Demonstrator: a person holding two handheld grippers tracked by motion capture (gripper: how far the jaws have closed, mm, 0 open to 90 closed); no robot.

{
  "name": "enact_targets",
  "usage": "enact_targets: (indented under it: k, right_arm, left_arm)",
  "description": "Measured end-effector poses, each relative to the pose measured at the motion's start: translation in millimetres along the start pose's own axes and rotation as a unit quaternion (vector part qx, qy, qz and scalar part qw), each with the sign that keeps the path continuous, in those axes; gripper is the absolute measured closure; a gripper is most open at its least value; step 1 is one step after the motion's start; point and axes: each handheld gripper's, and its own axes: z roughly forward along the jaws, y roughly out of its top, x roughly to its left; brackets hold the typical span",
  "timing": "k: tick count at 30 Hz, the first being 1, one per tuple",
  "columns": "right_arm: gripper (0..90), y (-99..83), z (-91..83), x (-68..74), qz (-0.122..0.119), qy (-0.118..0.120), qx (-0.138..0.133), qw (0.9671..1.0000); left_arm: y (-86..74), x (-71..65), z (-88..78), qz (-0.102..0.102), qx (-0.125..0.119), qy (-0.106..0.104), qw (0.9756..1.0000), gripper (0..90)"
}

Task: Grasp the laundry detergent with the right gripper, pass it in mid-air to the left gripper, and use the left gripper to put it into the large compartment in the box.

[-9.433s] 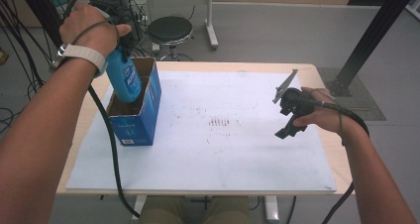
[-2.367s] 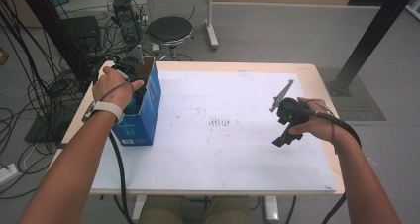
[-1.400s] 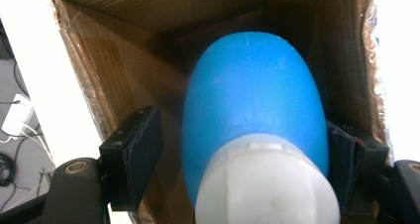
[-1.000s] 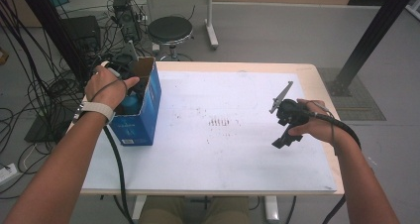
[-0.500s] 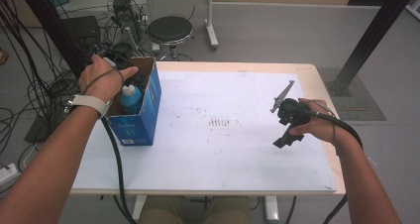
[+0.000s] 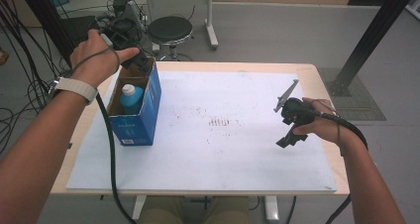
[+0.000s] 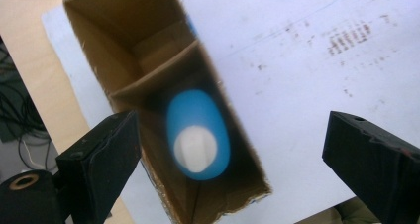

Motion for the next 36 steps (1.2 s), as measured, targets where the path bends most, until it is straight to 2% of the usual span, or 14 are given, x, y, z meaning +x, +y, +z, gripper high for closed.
enact_targets:
  k: [9,13,17,19,25,33,36]
  right_arm:
    - [10.1,-1.7,-2.8,-0.4,0.003,0.000,0.001,1.0000]
    - [10.1,-2.9,-4.0,-0.3,0.004,-0.001,0.000,1.0000]
    - [10.1,-3.3,-4.5,-0.5,0.005,-0.001,0.000,1.0000]
    - [10.1,-3.5,-4.8,-0.8,0.006,-0.001,0.000,1.0000]
    - [10.1,-4.7,-6.3,0.1,0.008,-0.002,0.001,1.0000]
    - [10.1,-7.3,-8.7,1.9,0.013,-0.004,0.002,0.9999]
    - [10.1,-8.6,-7.8,2.3,0.016,-0.004,0.001,0.9999]
  left_arm:
    - [16.1,-27.9,-20.6,0.043,-0.016,-0.005,0.9989,8.7]
    - [21.3,-40.8,-26.2,0.071,-0.028,-0.007,0.9971,9.0]
    - [25.6,-52.3,-28.5,0.098,-0.036,-0.026,0.9942,8.9]
    - [27.8,-57.3,-29.1,0.119,-0.032,-0.025,0.9920,8.9]
    - [31.9,-68.3,-26.8,0.165,-0.032,-0.043,0.9849,8.9]
    - [32.8,-89.5,-17.1,0.223,-0.029,-0.067,0.9721,8.8]
    - [31.6,-98.7,-8.7,0.243,-0.017,-0.073,0.9670,8.9]
